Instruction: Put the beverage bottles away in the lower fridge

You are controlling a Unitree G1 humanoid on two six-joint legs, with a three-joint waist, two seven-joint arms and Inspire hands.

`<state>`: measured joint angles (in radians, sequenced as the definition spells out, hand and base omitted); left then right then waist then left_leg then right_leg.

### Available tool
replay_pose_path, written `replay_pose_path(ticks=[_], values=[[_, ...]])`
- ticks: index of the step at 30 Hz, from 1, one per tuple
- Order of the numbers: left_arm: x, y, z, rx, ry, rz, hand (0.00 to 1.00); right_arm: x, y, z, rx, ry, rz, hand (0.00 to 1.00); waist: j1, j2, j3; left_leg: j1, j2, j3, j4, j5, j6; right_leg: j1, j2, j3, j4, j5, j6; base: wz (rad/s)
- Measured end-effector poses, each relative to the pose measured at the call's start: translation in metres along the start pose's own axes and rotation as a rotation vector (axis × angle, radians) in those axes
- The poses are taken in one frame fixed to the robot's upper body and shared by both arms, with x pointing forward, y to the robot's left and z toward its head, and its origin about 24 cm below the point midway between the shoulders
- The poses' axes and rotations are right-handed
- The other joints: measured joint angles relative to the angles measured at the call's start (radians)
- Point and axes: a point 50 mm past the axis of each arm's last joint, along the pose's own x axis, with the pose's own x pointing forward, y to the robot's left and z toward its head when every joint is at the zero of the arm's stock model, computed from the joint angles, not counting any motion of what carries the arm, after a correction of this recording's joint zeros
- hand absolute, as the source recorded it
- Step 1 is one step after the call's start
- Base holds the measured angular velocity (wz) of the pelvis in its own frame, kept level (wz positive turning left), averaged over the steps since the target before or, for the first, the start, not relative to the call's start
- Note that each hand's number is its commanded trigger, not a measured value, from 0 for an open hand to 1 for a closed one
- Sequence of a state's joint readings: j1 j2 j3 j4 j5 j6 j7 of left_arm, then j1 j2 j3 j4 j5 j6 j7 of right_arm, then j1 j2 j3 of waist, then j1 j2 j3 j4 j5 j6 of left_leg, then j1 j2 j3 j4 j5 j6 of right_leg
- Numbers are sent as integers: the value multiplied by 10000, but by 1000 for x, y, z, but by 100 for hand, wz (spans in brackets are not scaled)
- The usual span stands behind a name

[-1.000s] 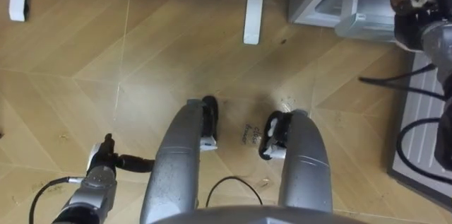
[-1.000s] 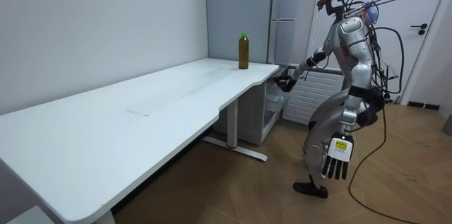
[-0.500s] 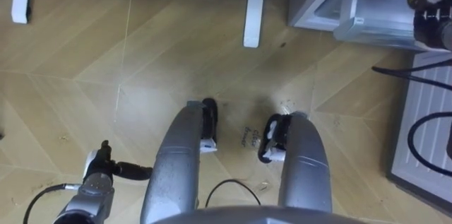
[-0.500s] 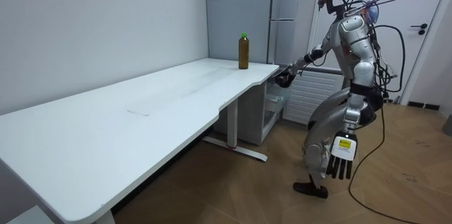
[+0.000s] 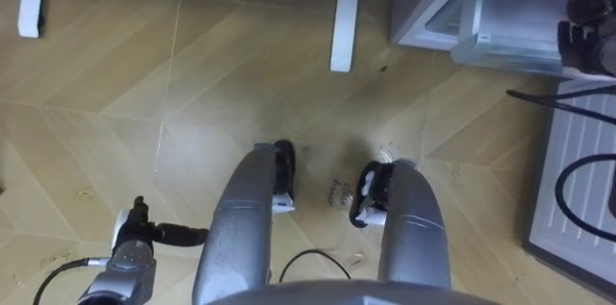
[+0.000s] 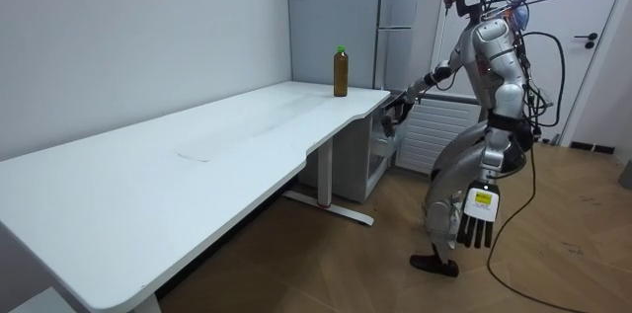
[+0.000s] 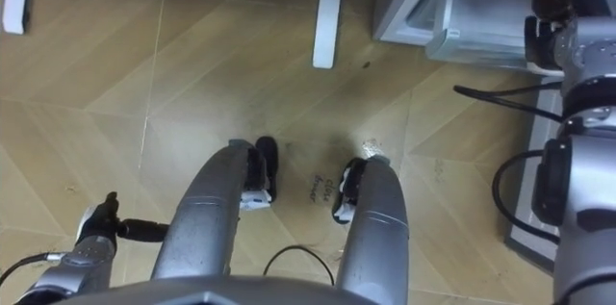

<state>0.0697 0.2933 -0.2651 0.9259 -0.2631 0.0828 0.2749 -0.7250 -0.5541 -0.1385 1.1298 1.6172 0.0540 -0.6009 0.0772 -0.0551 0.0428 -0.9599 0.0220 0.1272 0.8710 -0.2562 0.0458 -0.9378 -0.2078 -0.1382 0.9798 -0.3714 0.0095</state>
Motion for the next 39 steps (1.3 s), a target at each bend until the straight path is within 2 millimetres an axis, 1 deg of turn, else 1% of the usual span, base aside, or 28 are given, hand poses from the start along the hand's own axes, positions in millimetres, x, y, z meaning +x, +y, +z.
replay_pose_path(ticks=[4, 5, 6, 13, 16, 18, 21, 25, 28, 29, 30, 34, 35, 36, 37, 39], values=[[0, -1, 1, -68, -25, -36, 0, 1, -3, 0, -36, -21, -81, 0, -2, -9, 5, 103, 6, 4, -46, -11, -9, 126, 0, -18, -69, -17, 31, 0], [0, -1, 1, -69, -55, -38, 0, 1, -4, 0, -55, -35, -75, 0, -4, -12, 7, 107, 12, 1, -45, -21, -16, 145, 5, -26, -84, -42, 81, 0], [-1, -1, 2, -77, -93, -49, 0, 2, -4, 0, -71, -48, -19, 0, -6, -20, 12, 104, 12, 2, -44, -23, -16, 147, 7, -27, -94, -36, 90, 0], [-2, 0, 3, -87, -240, -77, 0, 5, -9, 1, -149, -101, 283, 0, -19, -35, 7, 115, 35, 1, -47, -24, 4, 201, 28, -61, -153, -24, 103, 0], [-1, 4, 1, -17, -219, -2, 0, 8, -17, 2, -350, -184, 329, 0, -18, -71, 4, 197, 102, 5, -86, -24, 5, 342, 75, -133, -272, 25, 49, 0], [-1, 9, 0, 47, -197, -10, 0, 10, -22, 1, -546, -229, 351, 0, 2, -86, 7, 314, 188, 6, -117, -40, 3, 513, 160, -170, -400, 71, 28, -4], [-1, 11, 0, 74, -198, -64, 0, 12, -27, 1, -979, -357, 386, 0, 7, -91, 7, 565, 190, 8, -256, -40, 2, 786, 170, -211, -572, 89, 50, 0], [-1, 10, 0, 27, -210, -319, 0, 15, -38, 2, -1101, -309, 331, 0, -18, -94, 8, 871, 192, 8, -413, -39, 2, 1144, 153, -305, -756, 94, 57, 5], [0, 13, 1, -169, -193, -374, 0, 20, -54, 4, -1193, -289, 305, 0, 28, -127, 21, 1292, 187, 17, -576, -50, -5, 1601, 169, -340, -952, 88, 75, 0], [1, 16, 1, -271, -187, -384, 0, 22, -62, 4, -1259, -223, 291, 0, 73, -209, 36, 1530, 178, 64, -710, -50, -7, 1796, 169, -317, -1033, 84, 88, 0], [1, 19, 0, -349, -158, -390, 0, 24, -72, 5, -1353, -159, 323, 0, 73, -254, 30, 1714, 179, 46, -802, -56, -18, 2010, 176, -379, -1153, 79, 93, 0], [0, 28, -7, -311, 19, -559, 0, 27, -97, 9, -1818, -218, 419, 0, -16, -361, 11, 2130, 200, -119, -993, -72, -72, 2587, 253, -594, -1520, 95, 96, 6], [0, 30, -11, -312, 128, -595, 0, 29, -107, 11, -2056, -250, 391, 0, -20, -400, 1, 2332, 227, -188, -1125, -66, -111, 2848, 351, -632, -1772, 154, 123, -3], [-1, 32, -16, -372, 278, -667, 0, 29, -120, 13, -2371, -282, 319, 0, -12, -428, -13, 2612, 235, -251, -1316, -48, -142, 3209, 409, -716, -2069, 242, 109, 0], [-1, 32, -18, -368, 362, -706, 0, 30, -126, 14, -2550, -298, 267, 0, -17, -431, -15, 2763, 235, -272, -1401, -44, -147, 3391, 424, -757, -2195, 272, 123, 0], [-1, 33, -26, -398, 695, -824, 0, 29, -153, 20, -3201, -299, 82, 0, -15, -451, -95, 3288, 258, -376, -1703, -42, -158, 4081, 541, -916, -2768, 395, 162, 7]])
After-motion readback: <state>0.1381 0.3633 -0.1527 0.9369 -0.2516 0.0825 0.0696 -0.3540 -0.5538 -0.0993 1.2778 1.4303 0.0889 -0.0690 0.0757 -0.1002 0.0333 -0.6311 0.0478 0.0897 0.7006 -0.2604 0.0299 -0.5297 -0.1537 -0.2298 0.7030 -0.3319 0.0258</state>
